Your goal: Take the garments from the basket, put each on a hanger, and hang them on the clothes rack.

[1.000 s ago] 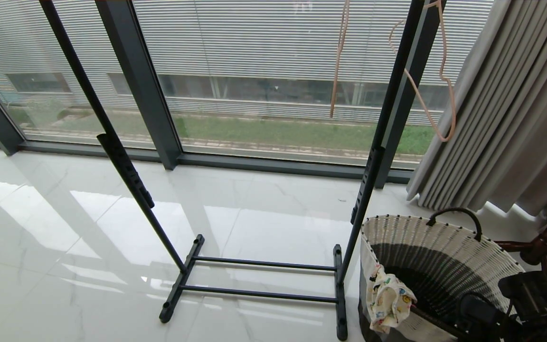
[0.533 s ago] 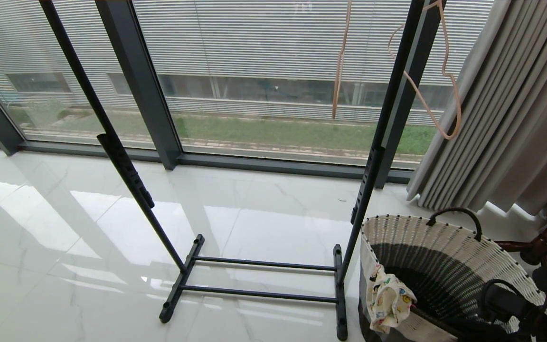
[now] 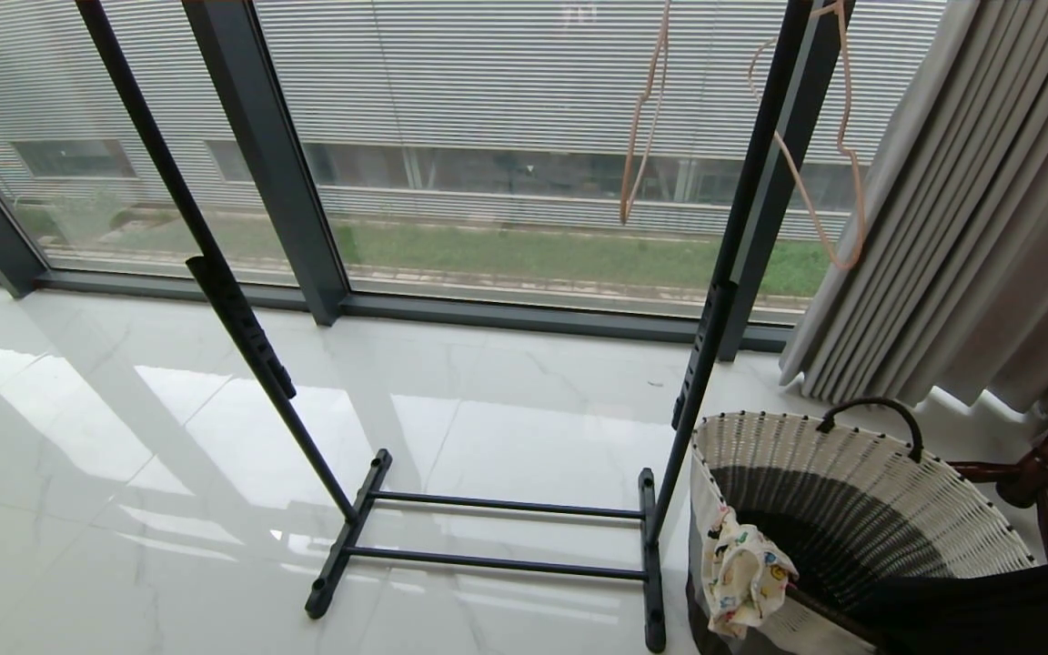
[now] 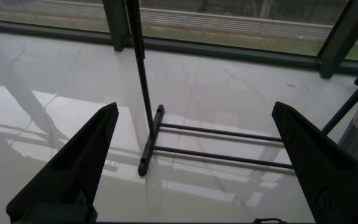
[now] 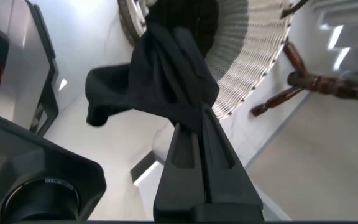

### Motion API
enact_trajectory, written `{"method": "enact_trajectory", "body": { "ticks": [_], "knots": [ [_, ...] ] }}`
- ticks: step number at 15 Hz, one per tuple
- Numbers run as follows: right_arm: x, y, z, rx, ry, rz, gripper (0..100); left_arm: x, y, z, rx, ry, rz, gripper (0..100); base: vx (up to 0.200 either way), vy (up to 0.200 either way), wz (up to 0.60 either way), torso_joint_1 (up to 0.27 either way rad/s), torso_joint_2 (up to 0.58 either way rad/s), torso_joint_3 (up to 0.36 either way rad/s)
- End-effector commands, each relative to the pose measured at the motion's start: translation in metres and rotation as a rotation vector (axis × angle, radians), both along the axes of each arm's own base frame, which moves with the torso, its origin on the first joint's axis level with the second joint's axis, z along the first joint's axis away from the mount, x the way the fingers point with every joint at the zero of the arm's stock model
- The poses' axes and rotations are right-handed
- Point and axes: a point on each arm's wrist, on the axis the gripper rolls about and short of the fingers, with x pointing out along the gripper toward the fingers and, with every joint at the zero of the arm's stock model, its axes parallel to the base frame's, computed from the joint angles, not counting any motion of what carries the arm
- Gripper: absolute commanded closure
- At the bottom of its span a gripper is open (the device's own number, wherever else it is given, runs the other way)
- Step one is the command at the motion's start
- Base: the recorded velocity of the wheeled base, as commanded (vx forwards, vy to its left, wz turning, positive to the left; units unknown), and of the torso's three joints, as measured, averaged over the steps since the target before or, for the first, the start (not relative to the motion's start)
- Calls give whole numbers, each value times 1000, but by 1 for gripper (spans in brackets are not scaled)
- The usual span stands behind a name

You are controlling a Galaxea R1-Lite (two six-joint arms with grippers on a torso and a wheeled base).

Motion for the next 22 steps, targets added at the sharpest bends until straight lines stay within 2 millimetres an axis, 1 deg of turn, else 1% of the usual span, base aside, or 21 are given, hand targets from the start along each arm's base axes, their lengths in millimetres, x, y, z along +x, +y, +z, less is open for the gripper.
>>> {"method": "enact_trajectory", "body": {
  "ticks": [1,4,7,10,17,20,22],
  "knots": [
    [-15,2,25,28,-110,60,100,0,0,0,-1,1,0,0,-200,0,0,2,2,-2],
    [-16,6,31,31,-126,114,100,0,0,0,-1,1,0,0,-200,0,0,4,6,6],
    [-16,7,32,30,-130,120,100,0,0,0,-1,1,0,0,-200,0,0,1,4,1],
    [-16,7,32,24,-131,116,100,0,0,0,-9,-1,0,0,0,200,0,-2,5,1],
    [-15,11,35,11,-141,182,100,0,0,0,-17,1,0,0,0,200,0,3,2,3],
    [-12,16,36,14,-134,220,100,0,0,0,-26,1,-2,0,0,0,0,0,0,0],
    [-10,20,36,15,-128,247,100,0,0,0,-3,1,-3,0,0,0,0,0,0,0]
  ]
}}
